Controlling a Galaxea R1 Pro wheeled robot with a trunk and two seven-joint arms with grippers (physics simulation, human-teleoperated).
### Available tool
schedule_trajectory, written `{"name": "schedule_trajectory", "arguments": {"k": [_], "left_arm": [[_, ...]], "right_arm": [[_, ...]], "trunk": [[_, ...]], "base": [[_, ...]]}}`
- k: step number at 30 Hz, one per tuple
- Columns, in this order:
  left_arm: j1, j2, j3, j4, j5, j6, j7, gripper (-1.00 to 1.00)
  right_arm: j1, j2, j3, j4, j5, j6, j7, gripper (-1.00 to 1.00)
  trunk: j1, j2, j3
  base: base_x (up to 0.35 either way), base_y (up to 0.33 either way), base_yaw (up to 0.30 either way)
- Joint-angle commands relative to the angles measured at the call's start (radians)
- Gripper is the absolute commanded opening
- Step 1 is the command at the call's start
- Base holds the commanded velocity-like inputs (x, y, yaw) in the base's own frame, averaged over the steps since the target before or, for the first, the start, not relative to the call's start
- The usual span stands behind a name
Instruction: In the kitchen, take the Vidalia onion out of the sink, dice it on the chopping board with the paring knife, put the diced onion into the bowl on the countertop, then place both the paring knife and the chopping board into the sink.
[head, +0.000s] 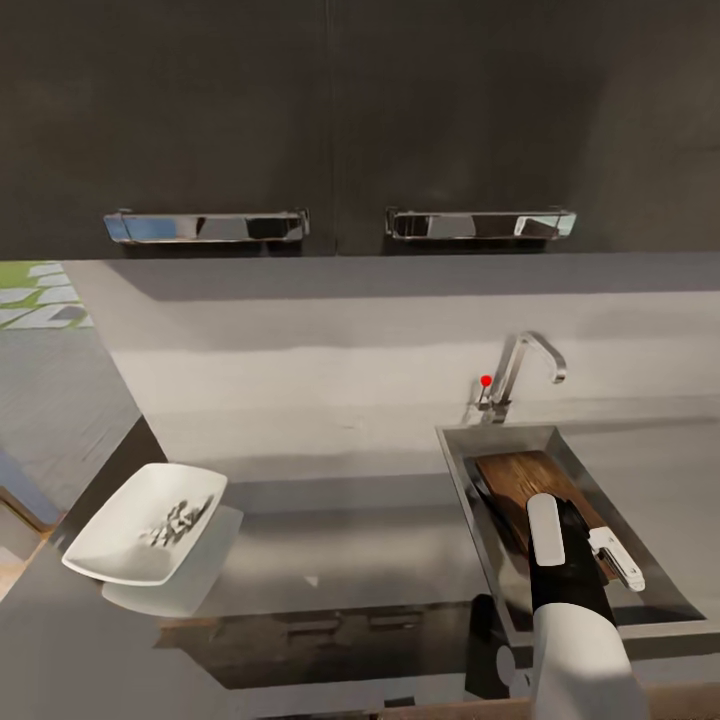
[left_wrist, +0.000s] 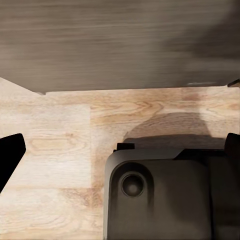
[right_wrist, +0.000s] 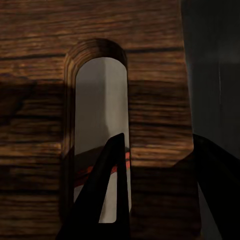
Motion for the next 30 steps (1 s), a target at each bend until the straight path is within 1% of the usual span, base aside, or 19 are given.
{"name": "schedule_trajectory", "arguments": {"k": [1,26,30], "left_arm": [[-0.001,0.001,-0.009,0.0,0.006,-0.003,0.004,1.0],[-0.001,0.001,-0.008,0.001,0.006,-0.003,0.004,1.0],[-0.001,0.0,-0.007,0.008,0.006,-0.003,0.004,1.0]], "right_arm": [[-0.001,0.001,-0.002,-0.002,0.0,0.01,-0.002,-1.0],[-0.001,0.001,0.0,-0.002,-0.001,0.01,-0.002,-1.0],[-0.001,0.001,0.002,-0.002,-0.001,0.011,-0.003,-1.0]], "trunk": [[0.001,-0.002,-0.004],[0.001,-0.002,-0.043],[0.001,-0.002,-0.045]], "base": [[0.0,0.0,0.0],[0.0,0.0,0.0],[0.0,0.0,0.0]]}}
